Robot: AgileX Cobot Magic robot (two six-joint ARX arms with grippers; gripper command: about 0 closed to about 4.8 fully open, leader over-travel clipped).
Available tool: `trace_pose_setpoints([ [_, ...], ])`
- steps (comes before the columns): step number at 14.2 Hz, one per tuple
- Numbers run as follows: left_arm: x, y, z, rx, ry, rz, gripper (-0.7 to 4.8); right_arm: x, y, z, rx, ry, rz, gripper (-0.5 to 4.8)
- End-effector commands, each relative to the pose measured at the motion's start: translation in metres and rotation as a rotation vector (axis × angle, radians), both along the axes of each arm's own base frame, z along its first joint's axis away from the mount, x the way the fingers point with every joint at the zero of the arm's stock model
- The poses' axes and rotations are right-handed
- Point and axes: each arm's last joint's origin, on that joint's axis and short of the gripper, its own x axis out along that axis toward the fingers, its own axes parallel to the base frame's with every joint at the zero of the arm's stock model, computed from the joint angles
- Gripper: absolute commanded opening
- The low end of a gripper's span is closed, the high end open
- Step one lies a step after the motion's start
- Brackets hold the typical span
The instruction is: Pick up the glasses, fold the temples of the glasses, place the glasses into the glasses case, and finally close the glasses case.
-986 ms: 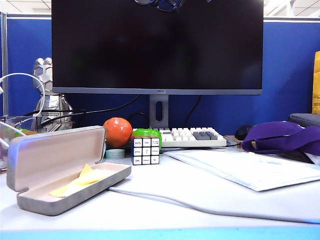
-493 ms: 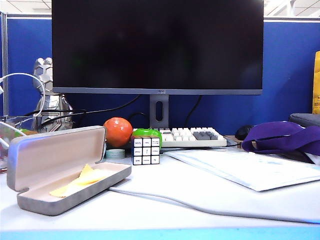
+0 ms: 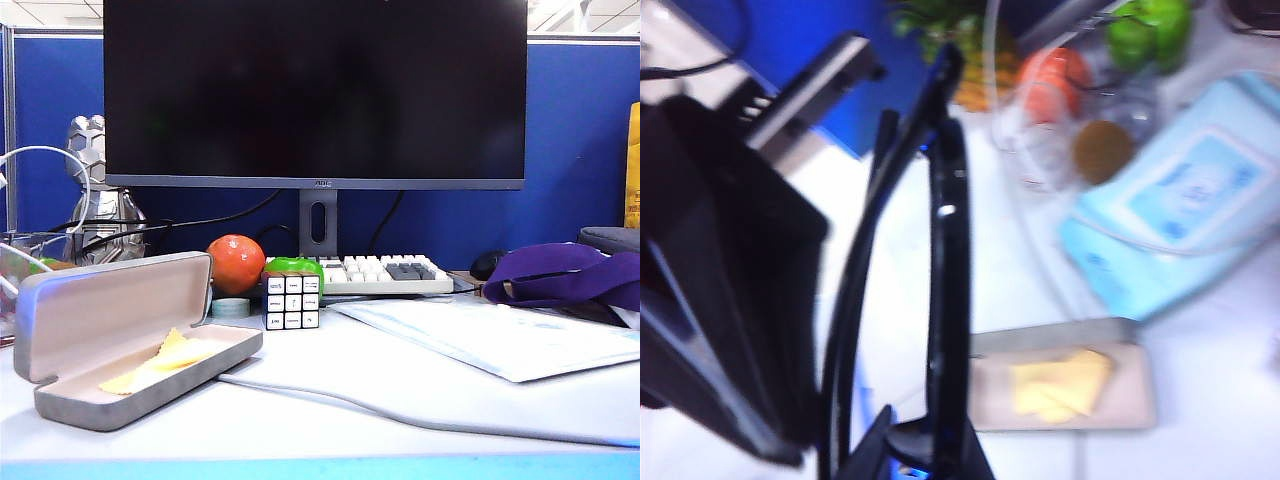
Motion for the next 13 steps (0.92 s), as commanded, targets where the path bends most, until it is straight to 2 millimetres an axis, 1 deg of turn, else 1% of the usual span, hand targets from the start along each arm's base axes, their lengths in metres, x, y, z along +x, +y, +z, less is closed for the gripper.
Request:
trace_pose_setpoints([
  [1,0.001,0.000,-0.002,0.006,0.018,0.016,-0.05,0.001,-0.002,0.004,-0.087,-0.096,-0.102,-0.01],
  [3,0.001,0.000,-0.002,0.006,0.019,0.012,-0.05,0.003,-0.004,0.003,-0.162,-0.142,-0.179,-0.01],
  [5,0.001,0.000,-0.002,-0.006,0.048,0.013,-0.05,0.005,-0.005,0.001,-0.224,-0.222,-0.177,-0.01],
  [6,0.003,0.003,-0.005,-0.018,0.130,0.129,-0.05,0.007,-0.004,-0.002,-0.249,-0.259,-0.148,-0.01],
  [7,0.004,0.004,-0.009,-0.012,0.175,0.212,-0.05,0.008,-0.004,-0.005,-0.280,-0.280,-0.136,-0.01],
  [8,0.004,0.005,-0.011,-0.009,0.214,0.246,-0.05,0.010,-0.004,-0.010,-0.330,-0.318,-0.104,-0.01],
  [9,0.004,0.006,-0.012,-0.033,0.273,0.273,-0.05,0.011,-0.003,-0.017,-0.360,-0.332,-0.065,-0.01],
  [10,0.004,0.007,-0.014,-0.052,0.320,0.292,-0.05,0.012,-0.003,-0.027,-0.391,-0.340,-0.016,-0.01],
  [12,0.003,0.010,-0.014,-0.070,0.369,0.355,-0.05,0.012,-0.002,-0.050,-0.452,-0.339,0.085,-0.01],
  [13,0.002,0.012,-0.015,-0.061,0.385,0.401,-0.05,0.013,-0.002,-0.065,-0.474,-0.303,0.105,-0.01],
])
